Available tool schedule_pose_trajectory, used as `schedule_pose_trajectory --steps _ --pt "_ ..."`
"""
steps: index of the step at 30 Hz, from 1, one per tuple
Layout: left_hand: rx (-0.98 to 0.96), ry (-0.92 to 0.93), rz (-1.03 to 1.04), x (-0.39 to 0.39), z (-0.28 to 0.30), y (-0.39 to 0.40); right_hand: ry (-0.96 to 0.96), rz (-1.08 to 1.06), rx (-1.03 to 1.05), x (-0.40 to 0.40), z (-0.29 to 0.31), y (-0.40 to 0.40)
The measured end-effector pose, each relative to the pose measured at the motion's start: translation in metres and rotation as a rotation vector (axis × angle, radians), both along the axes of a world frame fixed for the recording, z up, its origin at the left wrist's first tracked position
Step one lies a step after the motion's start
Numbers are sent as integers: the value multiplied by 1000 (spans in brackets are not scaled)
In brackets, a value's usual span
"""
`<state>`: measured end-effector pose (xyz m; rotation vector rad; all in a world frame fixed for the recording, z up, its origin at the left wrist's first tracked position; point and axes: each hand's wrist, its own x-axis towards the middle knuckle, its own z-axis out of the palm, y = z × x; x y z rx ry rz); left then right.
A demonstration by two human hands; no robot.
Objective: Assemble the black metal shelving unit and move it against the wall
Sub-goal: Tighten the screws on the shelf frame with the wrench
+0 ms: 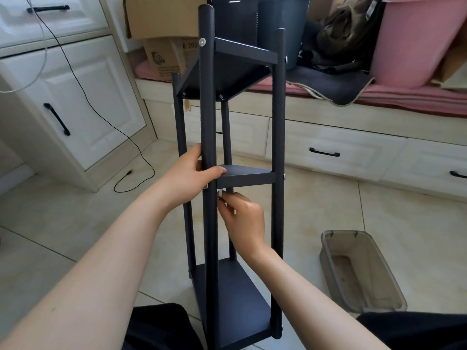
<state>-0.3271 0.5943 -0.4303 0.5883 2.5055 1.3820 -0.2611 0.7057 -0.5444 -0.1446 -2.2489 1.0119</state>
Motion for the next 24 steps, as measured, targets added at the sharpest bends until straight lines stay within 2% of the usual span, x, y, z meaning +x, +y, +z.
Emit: schedule_pose_trajectory --steps 8,13,19,24 --pt "-29 -8 -30 -1 1 2 124 -85 -34 -12 -6 -6" --pt "-48 -17 -41 -5 2 1 162 -61 -56 -16 -6 -8" --pt "-48 -18 -48 -6 1 0 124 -49 -99 -13 -7 -9" --pt "-68 2 -49 -6 0 1 7 4 -105 -4 -6 0"
